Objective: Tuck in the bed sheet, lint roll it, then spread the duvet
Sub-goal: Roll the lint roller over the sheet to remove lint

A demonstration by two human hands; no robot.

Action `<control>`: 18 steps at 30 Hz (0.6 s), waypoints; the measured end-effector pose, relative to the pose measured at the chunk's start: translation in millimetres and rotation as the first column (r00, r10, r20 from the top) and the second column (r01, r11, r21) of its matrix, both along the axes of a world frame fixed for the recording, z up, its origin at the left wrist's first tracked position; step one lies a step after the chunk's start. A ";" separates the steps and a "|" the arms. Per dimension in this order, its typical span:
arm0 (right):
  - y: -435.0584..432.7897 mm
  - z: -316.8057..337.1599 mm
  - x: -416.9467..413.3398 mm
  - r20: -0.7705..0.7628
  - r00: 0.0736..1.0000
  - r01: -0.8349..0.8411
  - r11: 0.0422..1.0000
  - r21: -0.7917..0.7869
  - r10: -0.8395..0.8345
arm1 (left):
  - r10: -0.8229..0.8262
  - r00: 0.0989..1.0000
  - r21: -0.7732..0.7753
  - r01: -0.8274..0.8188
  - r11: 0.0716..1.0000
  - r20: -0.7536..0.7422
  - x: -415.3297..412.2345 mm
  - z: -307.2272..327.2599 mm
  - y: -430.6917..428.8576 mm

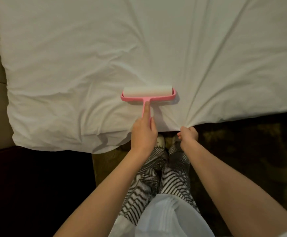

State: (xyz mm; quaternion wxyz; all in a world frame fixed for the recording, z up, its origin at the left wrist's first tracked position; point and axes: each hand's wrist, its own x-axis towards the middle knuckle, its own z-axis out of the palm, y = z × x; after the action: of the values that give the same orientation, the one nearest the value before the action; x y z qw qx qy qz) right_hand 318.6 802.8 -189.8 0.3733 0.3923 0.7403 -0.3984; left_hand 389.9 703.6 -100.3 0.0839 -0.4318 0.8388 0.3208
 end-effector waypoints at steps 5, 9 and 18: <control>-10.1 14.9 -23.0 0.140 0.984 -0.119 0.992 0.048 0.111 | -0.069 0.998 0.021 0.068 0.997 0.012 2.3 -9.2 -0.8; -17.8 39.4 -66.9 -0.231 0.660 -0.608 0.688 0.395 0.715 | -0.103 0.995 -0.053 0.103 0.993 0.001 -71.5 -33.2 -54.9; -37.5 34.0 -105.1 0.021 -0.208 -0.928 -0.204 0.312 0.978 | -0.171 0.935 0.049 0.164 0.985 0.312 5.2 6.8 -4.4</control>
State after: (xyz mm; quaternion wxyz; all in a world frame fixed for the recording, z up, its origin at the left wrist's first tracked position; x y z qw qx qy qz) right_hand 213.5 765.3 -155.8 0.4092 -0.3317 0.8468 0.0738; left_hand 395.1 699.2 -93.4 0.2485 -0.4035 0.8447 0.2489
